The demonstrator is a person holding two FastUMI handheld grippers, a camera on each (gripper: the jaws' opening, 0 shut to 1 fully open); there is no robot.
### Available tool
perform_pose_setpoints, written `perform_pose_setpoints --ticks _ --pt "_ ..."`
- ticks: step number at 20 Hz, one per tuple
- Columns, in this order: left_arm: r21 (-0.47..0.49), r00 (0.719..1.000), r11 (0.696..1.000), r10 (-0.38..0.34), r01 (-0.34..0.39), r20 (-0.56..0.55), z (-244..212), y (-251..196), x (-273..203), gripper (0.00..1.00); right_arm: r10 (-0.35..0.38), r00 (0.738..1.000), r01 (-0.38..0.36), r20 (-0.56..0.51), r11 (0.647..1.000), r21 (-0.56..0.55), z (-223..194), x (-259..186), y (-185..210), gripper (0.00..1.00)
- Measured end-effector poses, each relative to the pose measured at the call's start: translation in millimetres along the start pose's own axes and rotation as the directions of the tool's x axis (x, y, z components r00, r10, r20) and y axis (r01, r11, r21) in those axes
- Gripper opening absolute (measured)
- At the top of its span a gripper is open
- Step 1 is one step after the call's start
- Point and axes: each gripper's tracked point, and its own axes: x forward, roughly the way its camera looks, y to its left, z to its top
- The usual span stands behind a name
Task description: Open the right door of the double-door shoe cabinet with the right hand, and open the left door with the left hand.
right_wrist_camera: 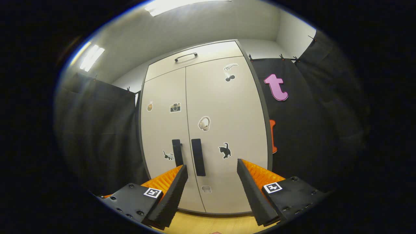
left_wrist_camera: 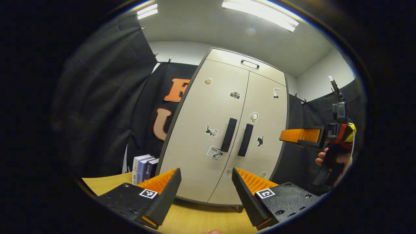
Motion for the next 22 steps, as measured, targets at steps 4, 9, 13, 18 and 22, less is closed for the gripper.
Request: perform_pose_setpoints --ticks 4,9,13,18,22 --pt "0.088 0.997 0.993 -0.075 0.074 0.008 -0.8 8.0 43.1 0.94 -0.062 0.998 0.062 -0.028 0.998 -0.003 -6.7 45.7 6.1 0.98" --pt "-0.017 0.980 0.982 -0.188 0.187 -0.071 -30.3 3.8 70.3 0.94 -0.049 0.995 0.045 -0.084 0.998 -0.051 -30.1 102.0 38.7 0.97" --pt "-0.016 0.979 0.983 -0.184 0.184 -0.081 -32.5 24.1 86.3 0.94 -0.068 0.990 0.061 -0.123 0.996 -0.062 -40.7 138.5 39.4 0.97" --pt "-0.012 0.979 0.983 -0.184 0.183 -0.092 -34.2 31.7 99.6 0.95 -0.078 0.988 0.075 -0.132 0.997 -0.028 -47.2 160.5 32.2 0.97" --pt "0.011 0.980 0.983 -0.179 0.181 -0.084 -30.9 28.9 104.4 0.94 -0.072 0.991 0.065 -0.112 0.996 -0.060 -43.5 162.0 37.5 0.87"
